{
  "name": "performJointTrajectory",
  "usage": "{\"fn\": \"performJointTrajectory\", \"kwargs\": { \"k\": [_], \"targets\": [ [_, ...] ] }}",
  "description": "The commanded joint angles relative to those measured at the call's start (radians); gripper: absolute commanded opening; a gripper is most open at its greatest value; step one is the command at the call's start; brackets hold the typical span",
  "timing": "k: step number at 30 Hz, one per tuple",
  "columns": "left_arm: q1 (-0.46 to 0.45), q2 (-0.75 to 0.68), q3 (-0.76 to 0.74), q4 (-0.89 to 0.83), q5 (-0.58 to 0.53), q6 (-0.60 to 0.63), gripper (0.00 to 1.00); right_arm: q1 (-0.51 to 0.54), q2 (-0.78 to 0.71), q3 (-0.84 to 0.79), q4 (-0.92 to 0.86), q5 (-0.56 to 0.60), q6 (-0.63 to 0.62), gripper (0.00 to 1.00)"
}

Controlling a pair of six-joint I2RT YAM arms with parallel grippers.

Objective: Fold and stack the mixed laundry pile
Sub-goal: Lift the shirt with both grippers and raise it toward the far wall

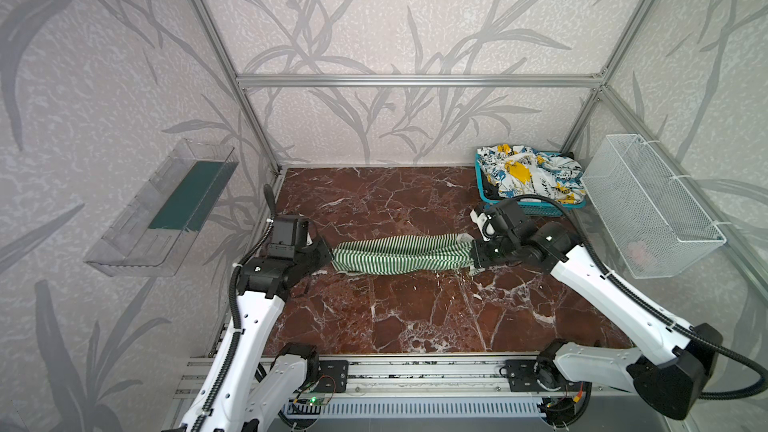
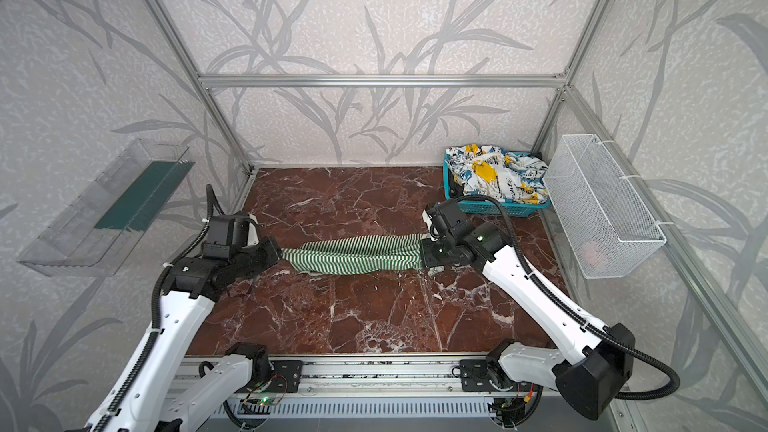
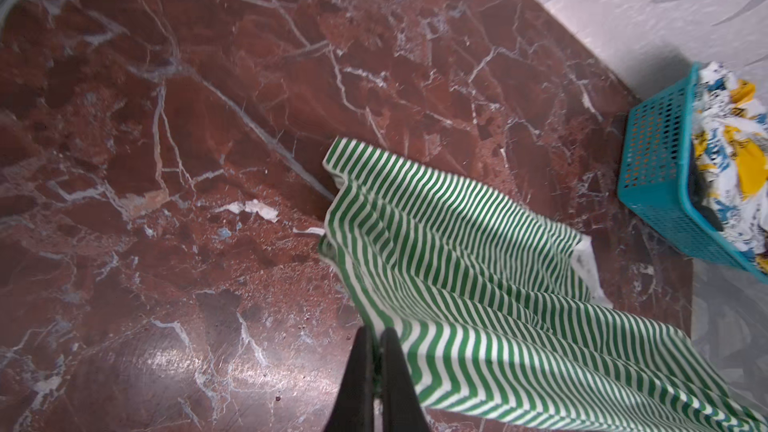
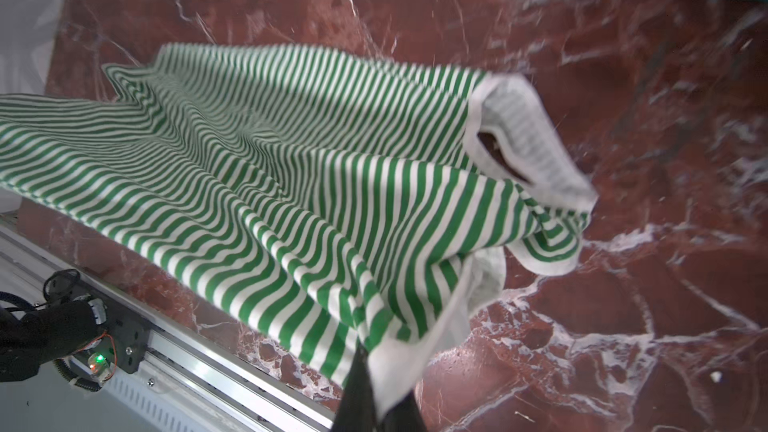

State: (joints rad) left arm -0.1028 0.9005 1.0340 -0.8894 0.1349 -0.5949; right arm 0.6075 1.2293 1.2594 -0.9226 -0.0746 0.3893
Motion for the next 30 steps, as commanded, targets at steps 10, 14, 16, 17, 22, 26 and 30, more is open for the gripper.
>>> {"fn": "performJointTrajectory", "kwargs": {
  "k": [10, 14, 16, 17, 22, 26, 30],
  "targets": [
    [0.002, -0.039, 0.258, -0.282, 0.014, 0.105, 0.00, -0.004, -0.076, 0.192, -0.283, -0.079, -0.129, 0.00],
    [0.001, 0.040, 0.216, -0.144, 0.019, 0.106, 0.00, -0.022, -0.004, 0.166, -0.188, -0.083, -0.166, 0.00],
    [0.002, 0.110, 0.244, -0.062, 0.022, 0.103, 0.00, -0.053, 0.055, 0.186, -0.107, -0.099, -0.185, 0.00],
    [0.003, 0.154, 0.276, -0.033, 0.023, 0.107, 0.00, -0.070, 0.084, 0.207, -0.068, -0.117, -0.197, 0.00],
    [0.018, 0.402, 0.596, 0.009, 0.004, 0.159, 0.00, -0.130, 0.289, 0.532, -0.023, -0.095, -0.283, 0.00],
    [0.053, 0.519, 0.834, -0.033, -0.016, 0.178, 0.00, -0.131, 0.410, 0.852, -0.104, -0.084, -0.368, 0.00],
    [0.091, 0.528, 0.938, -0.046, -0.032, 0.191, 0.00, -0.131, 0.452, 1.053, -0.174, -0.089, -0.427, 0.00]
  ]
}}
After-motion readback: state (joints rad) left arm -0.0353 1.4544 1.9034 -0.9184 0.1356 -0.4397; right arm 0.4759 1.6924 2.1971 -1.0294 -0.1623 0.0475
